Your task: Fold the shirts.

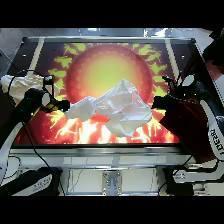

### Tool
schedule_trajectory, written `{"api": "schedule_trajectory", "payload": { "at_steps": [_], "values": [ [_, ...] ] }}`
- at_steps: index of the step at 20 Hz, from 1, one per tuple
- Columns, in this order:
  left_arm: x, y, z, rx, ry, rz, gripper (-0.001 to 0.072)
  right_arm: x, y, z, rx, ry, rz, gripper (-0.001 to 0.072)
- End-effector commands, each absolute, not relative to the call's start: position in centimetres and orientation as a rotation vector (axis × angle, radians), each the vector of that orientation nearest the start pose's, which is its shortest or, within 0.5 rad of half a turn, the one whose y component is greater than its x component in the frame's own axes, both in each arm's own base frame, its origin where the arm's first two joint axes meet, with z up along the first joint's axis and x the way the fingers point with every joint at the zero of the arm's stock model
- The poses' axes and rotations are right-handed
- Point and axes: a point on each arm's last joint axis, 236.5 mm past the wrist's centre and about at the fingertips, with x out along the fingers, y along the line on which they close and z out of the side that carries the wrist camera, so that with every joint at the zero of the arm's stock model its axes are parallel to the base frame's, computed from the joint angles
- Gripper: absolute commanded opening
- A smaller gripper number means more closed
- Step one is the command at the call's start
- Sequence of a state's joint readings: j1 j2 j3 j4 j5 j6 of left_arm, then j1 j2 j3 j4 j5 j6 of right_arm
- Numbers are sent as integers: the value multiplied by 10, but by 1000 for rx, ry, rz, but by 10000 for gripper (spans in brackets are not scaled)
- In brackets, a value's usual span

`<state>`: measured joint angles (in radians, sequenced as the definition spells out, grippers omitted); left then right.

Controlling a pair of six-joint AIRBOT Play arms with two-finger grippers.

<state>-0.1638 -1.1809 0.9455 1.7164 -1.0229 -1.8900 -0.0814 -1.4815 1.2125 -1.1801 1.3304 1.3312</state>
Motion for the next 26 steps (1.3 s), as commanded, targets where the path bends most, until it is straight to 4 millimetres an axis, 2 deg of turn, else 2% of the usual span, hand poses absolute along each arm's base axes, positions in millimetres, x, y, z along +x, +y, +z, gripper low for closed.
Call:
{"api": "schedule_trajectory", "payload": {
  "at_steps": [1, 4, 6, 8, 11, 12, 13, 15, 16, 21, 26],
  "values": [
    [341, -39, -32, -274, 1317, 166, 606, 357, 61, -45, 265, 1529, 343, 390],
    [335, -41, -36, -446, 1351, 196, 606, 358, 64, -44, 269, 1524, 357, 390],
    [341, -41, -36, -556, 1324, 207, 606, 358, 64, -44, 265, 1521, 360, 389],
    [348, -50, -37, -676, 1304, 194, 606, 358, 64, -44, 265, 1521, 360, 389],
    [349, -64, -48, -763, 1318, 182, 605, 359, 63, -44, 264, 1520, 360, 389],
    [356, -69, -47, -799, 1288, 173, 557, 359, 64, -44, 265, 1520, 360, 389],
    [366, -71, -43, -827, 1248, 165, 470, 358, 64, -44, 265, 1521, 360, 389],
    [379, -71, -37, -861, 1190, 159, 237, 359, 64, -44, 265, 1520, 360, 389],
    [380, -69, -38, -850, 1183, 163, 28, 360, 63, -44, 265, 1515, 358, 389],
    [378, -68, -40, -807, 1190, 145, 14, 366, 66, -45, 297, 1496, 346, 390],
    [377, -68, -39, -785, 1195, 128, 15, 367, 67, -73, 337, 1555, 324, 389]
  ]
}}
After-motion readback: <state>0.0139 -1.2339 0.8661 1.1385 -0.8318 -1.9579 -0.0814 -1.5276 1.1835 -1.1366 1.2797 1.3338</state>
